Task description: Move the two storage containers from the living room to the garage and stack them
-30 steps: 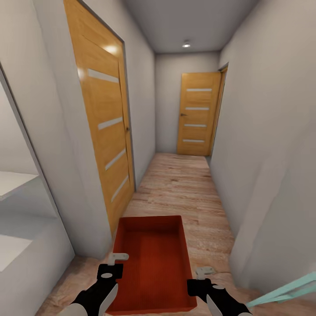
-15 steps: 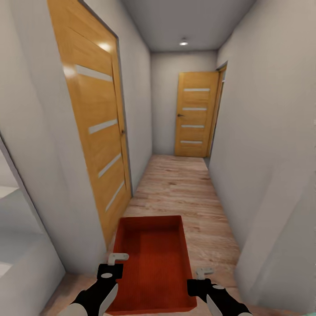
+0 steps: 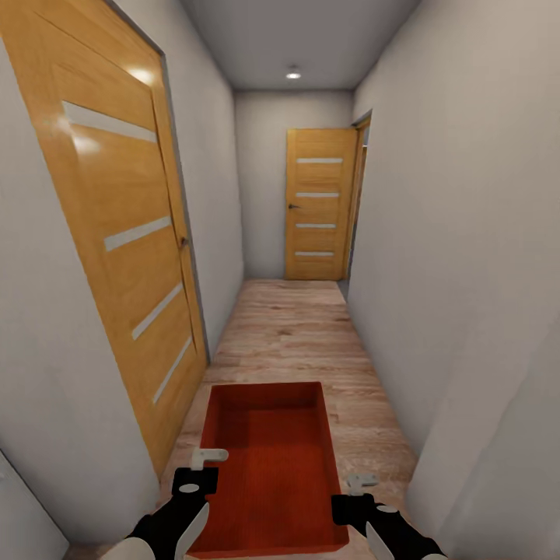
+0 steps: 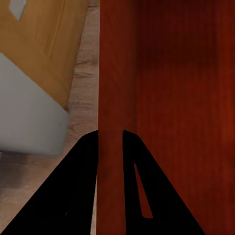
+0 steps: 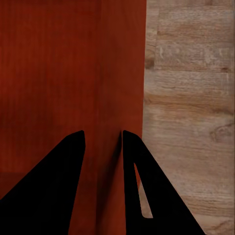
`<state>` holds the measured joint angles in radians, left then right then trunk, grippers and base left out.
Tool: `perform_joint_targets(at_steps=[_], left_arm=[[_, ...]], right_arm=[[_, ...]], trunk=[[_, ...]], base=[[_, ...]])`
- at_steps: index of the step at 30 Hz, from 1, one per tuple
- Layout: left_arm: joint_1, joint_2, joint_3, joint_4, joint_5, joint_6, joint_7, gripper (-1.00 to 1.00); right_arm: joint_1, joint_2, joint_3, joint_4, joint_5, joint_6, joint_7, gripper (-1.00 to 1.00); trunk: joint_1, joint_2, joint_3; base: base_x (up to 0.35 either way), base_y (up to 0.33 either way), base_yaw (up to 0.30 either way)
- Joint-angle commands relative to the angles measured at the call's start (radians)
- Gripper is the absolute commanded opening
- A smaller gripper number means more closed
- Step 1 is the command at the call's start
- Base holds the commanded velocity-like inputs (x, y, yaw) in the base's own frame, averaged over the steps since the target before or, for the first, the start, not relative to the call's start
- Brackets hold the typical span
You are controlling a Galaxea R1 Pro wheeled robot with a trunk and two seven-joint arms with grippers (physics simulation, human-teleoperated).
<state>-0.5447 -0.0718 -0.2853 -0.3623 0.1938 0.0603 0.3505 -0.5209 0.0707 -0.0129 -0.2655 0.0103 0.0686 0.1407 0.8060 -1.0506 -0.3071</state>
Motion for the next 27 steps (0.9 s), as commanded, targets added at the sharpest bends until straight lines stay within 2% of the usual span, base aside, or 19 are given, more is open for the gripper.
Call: perform_joint_targets(at_steps=[1, 16, 27], left_arm=[[0.0, 0.001, -0.025, 0.002, 0.035, 0.006, 0.008, -1.0], [0.0, 0.001, -0.025, 0.002, 0.035, 0.006, 0.008, -1.0], [0.0, 0.001, -0.025, 0.002, 0.035, 0.006, 0.008, -1.0]], right_arm=[[-0.001, 0.0, 0.001, -0.046, -0.004, -0.021, 0.007, -1.0], [-0.001, 0.0, 0.001, -0.046, -0.004, -0.021, 0.007, -1.0], [-0.001, 0.0, 0.001, -0.046, -0.004, -0.021, 0.007, -1.0]], trunk=[[0.001, -0.001, -0.001], [0.001, -0.001, -0.001], [0.001, -0.001, 0.006]], base=[[0.34, 0.075, -0.021], [0.34, 0.075, -0.006], [0.34, 0.075, -0.24]])
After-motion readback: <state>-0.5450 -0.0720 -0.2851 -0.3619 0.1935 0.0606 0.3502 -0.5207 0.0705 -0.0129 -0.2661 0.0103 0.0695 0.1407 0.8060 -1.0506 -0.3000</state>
